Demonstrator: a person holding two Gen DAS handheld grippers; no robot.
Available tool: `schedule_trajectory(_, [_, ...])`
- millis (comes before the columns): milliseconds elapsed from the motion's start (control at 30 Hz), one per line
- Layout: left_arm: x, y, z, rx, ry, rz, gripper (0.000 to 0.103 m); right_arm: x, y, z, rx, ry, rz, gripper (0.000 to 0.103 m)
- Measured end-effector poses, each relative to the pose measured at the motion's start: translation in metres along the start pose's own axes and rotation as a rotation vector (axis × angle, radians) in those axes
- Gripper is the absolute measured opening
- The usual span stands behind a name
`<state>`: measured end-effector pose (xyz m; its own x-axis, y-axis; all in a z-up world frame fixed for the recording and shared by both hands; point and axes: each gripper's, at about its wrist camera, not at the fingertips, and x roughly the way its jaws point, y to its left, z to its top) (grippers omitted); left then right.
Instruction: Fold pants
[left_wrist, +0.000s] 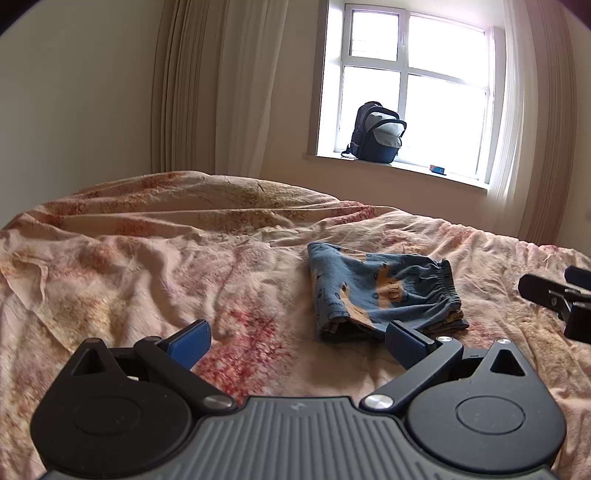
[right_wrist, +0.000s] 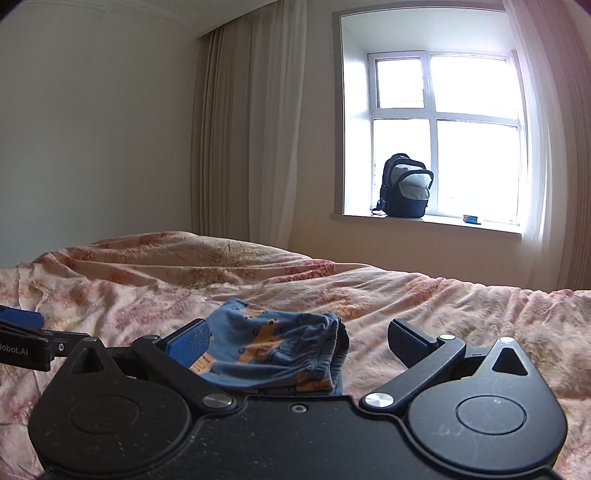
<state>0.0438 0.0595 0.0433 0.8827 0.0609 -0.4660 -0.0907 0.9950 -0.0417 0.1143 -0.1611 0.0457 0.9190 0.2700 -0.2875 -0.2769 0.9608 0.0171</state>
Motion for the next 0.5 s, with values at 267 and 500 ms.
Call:
schedule_trajectory(267, [0.011, 0.011, -0.017, -0.054, 0.049, -0.009, 0.103, -0.003, 0.005, -0.015, 0.010, 0.043, -0.028, 0.102])
schedule_trajectory(500, [0.021, 0.014, -0.025, -0.074, 0.106, -0.019, 0.103, 0.004, 0.002, -0.023, 0.042, 0.086, -0.060, 0.102])
